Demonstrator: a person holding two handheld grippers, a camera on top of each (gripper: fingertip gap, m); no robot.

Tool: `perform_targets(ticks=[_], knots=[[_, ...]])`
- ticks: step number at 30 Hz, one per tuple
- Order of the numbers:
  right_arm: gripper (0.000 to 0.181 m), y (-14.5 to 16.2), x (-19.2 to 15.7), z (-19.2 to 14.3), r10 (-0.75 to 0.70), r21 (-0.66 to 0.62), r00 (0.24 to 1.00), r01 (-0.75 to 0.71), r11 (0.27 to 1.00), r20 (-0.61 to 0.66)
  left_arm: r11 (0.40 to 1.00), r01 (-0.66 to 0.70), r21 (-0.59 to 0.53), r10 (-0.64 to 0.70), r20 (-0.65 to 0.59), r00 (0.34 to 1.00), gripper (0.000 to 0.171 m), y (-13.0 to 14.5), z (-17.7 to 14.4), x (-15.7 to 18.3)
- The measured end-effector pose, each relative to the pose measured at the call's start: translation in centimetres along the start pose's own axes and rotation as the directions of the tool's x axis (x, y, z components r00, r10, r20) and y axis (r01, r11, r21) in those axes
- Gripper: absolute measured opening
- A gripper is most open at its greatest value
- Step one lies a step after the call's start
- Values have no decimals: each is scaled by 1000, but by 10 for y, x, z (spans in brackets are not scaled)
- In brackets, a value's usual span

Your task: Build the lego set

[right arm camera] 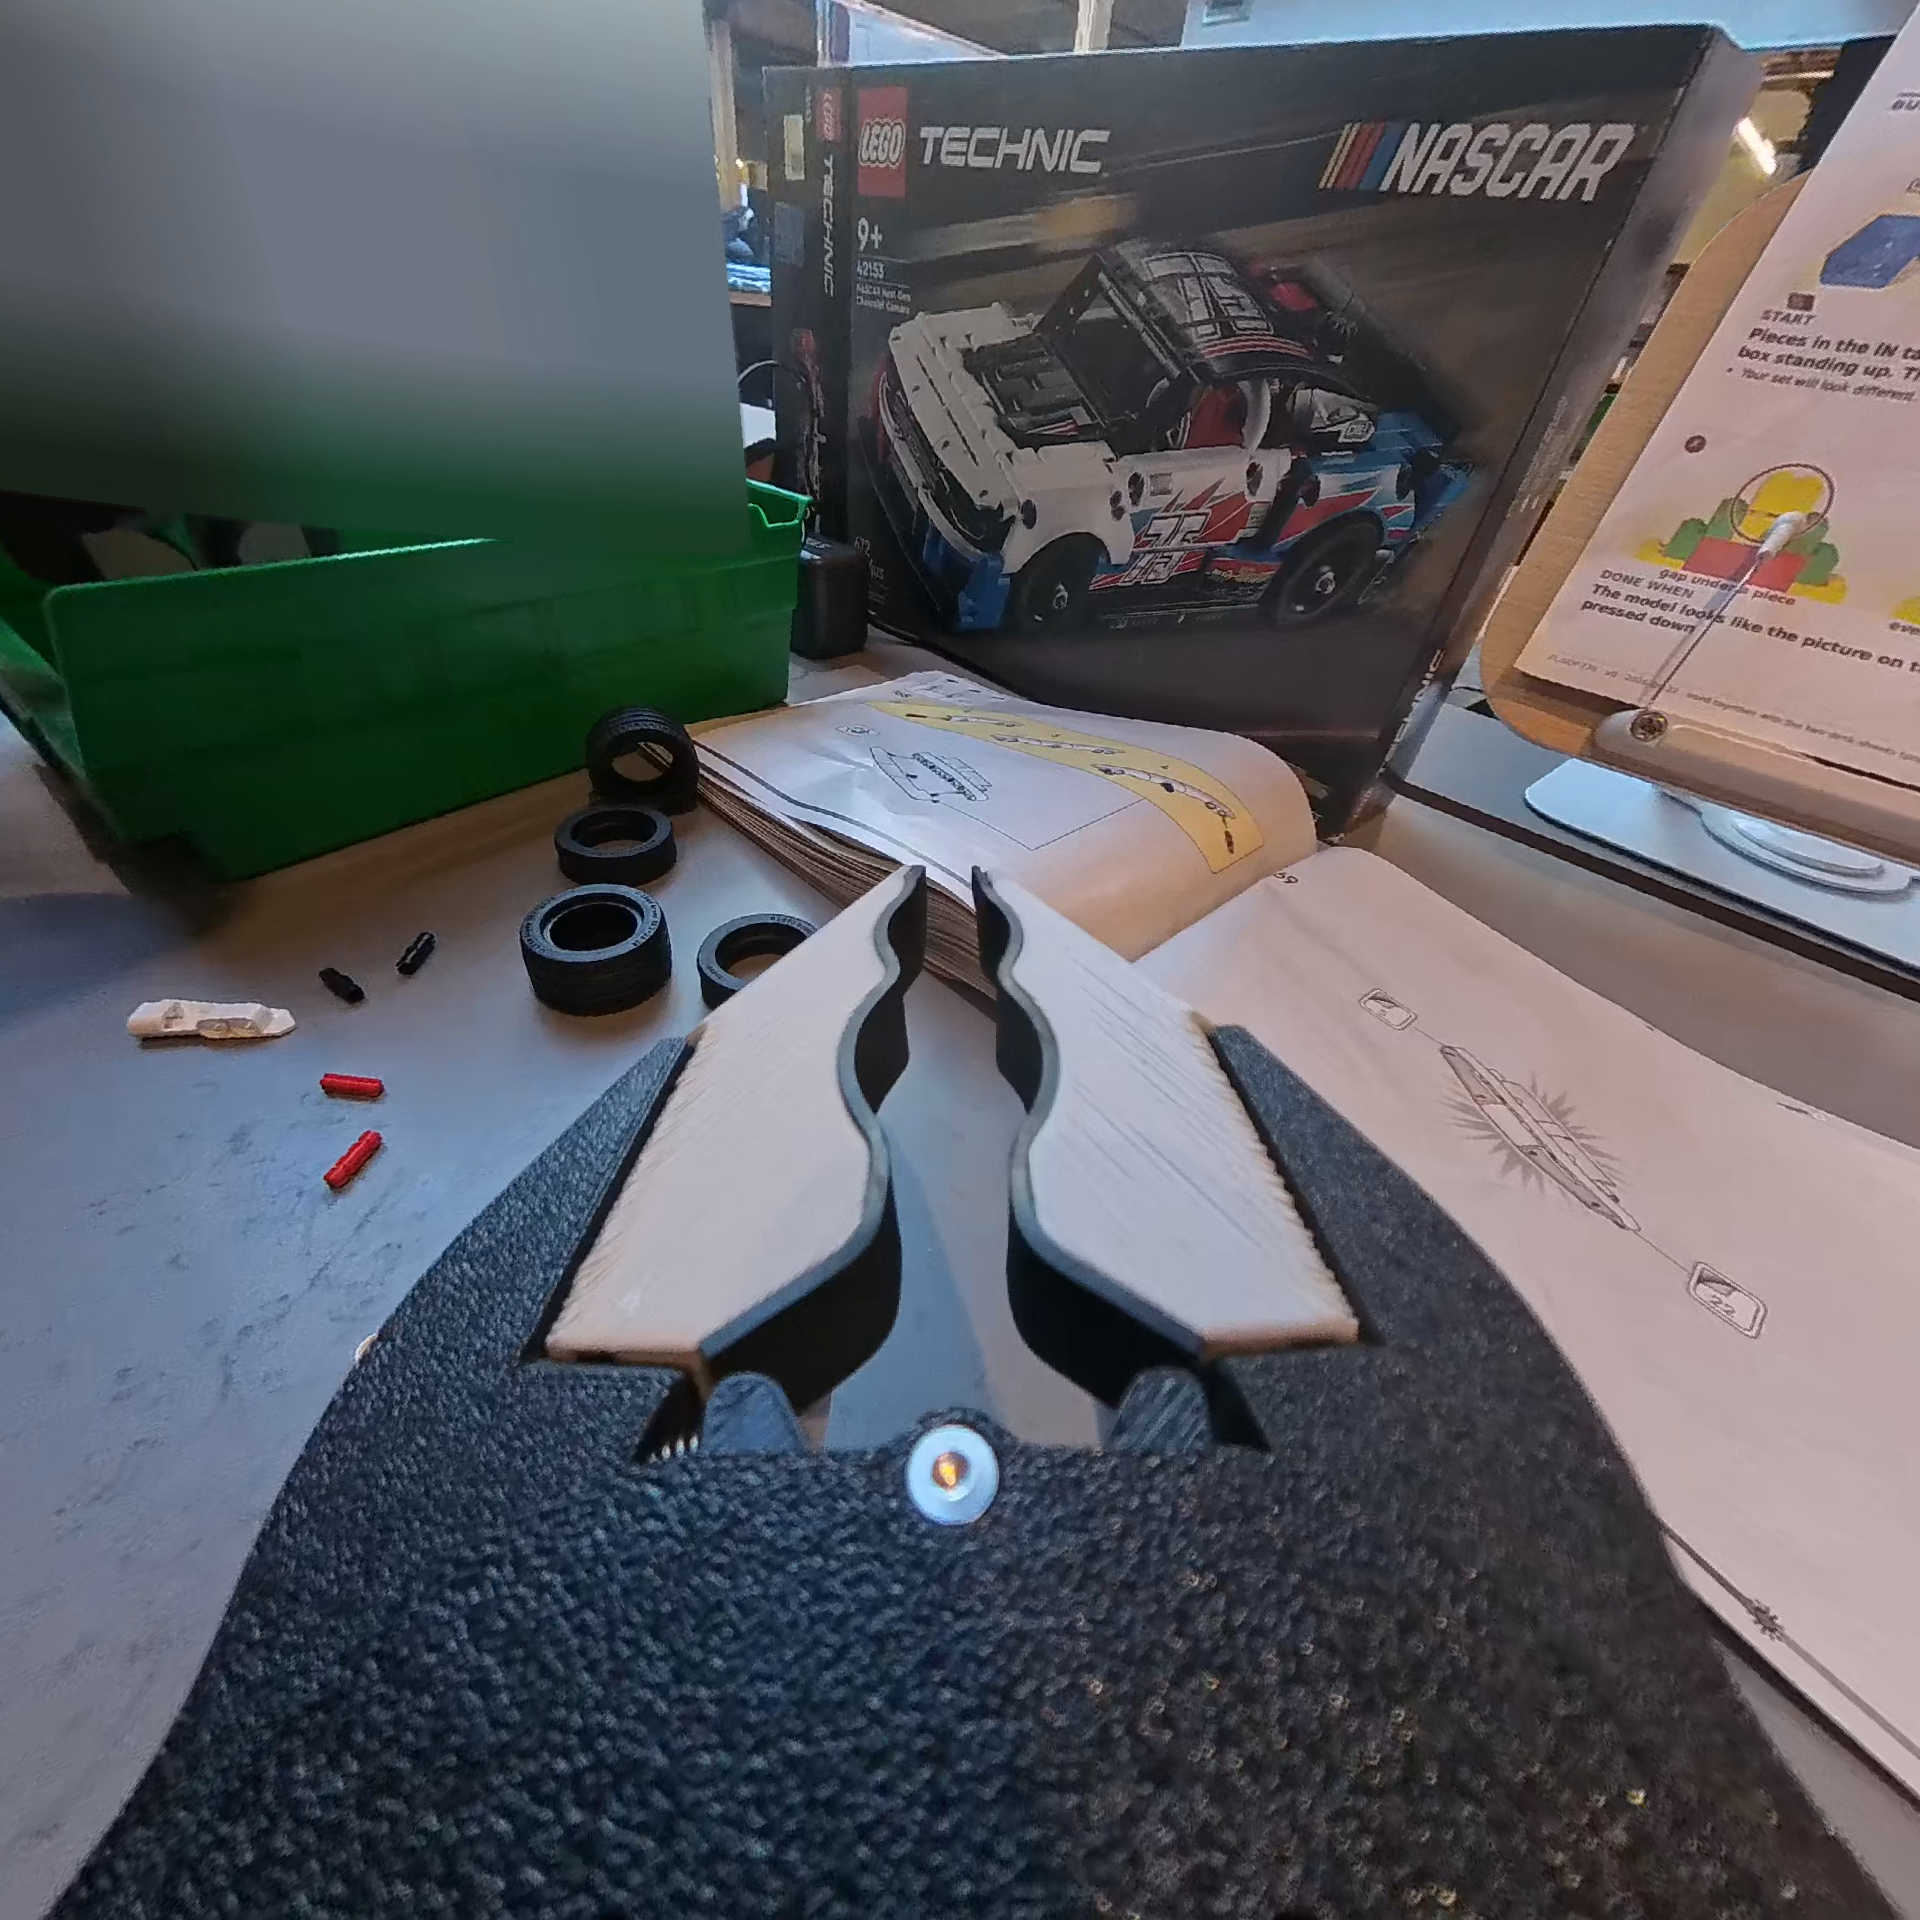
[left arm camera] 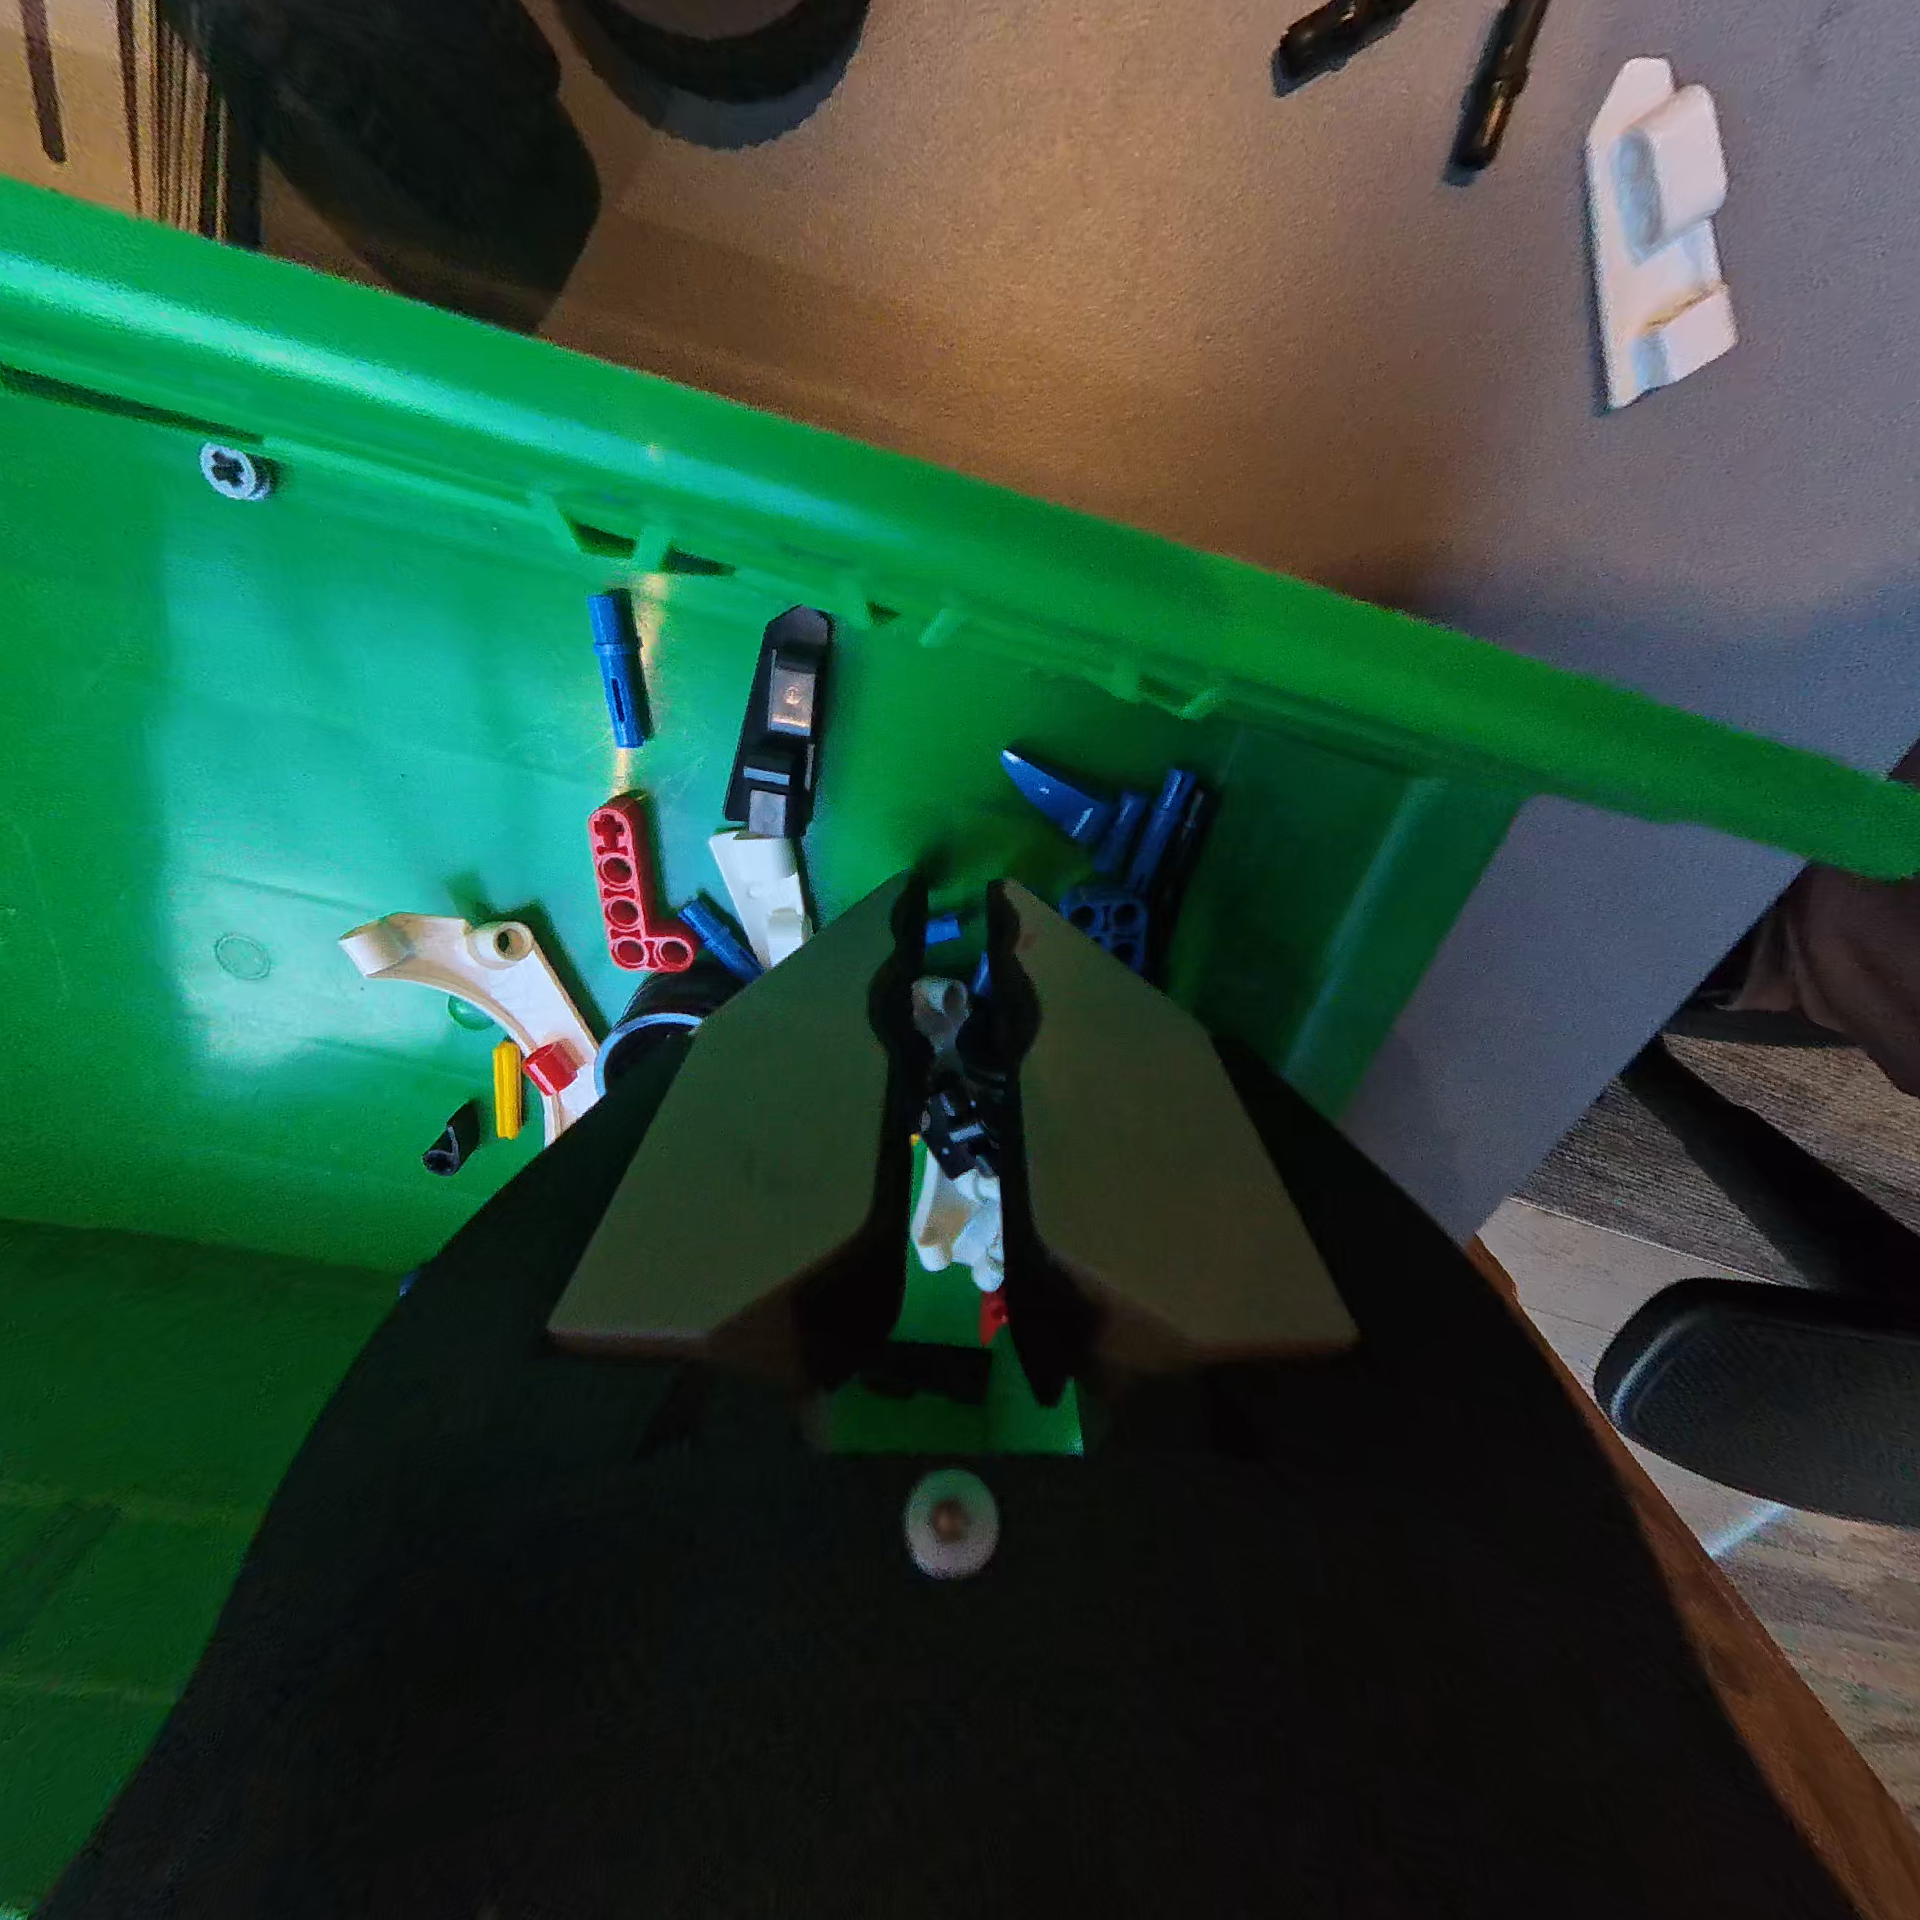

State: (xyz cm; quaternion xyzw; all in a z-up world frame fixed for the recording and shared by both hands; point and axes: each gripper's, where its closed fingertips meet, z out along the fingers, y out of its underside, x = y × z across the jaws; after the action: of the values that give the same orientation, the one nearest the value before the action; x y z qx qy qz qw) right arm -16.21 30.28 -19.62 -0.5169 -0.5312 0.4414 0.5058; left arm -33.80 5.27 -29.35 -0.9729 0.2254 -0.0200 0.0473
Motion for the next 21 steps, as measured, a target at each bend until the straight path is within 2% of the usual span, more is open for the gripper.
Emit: perform_targets(ticks=[8, 12, 15, 21], knots=[[9, -1, 0, -1, 13, 6, 1000, -13, 1000, 6, 999, -10, 32, 8, 60, 998, 0, 3, 0, -4], [8, -1, 0, -1, 14, 8, 1000, -14, 1000, 10, 996, -32, 88, 25, 75, 997, 0, 0, -3, -3], [8, -1, -1, -1, 14, 9, 1000, -14, 1000, 12, 994, -8, 112, 1, 64, 998, 12, 3, -10, -4], [8, -1, -1, -1, 17, 6, 1000, -17, 1000, 18, 992, 13, 129, -25, 86, 996, 10, 8, -21, -12]])
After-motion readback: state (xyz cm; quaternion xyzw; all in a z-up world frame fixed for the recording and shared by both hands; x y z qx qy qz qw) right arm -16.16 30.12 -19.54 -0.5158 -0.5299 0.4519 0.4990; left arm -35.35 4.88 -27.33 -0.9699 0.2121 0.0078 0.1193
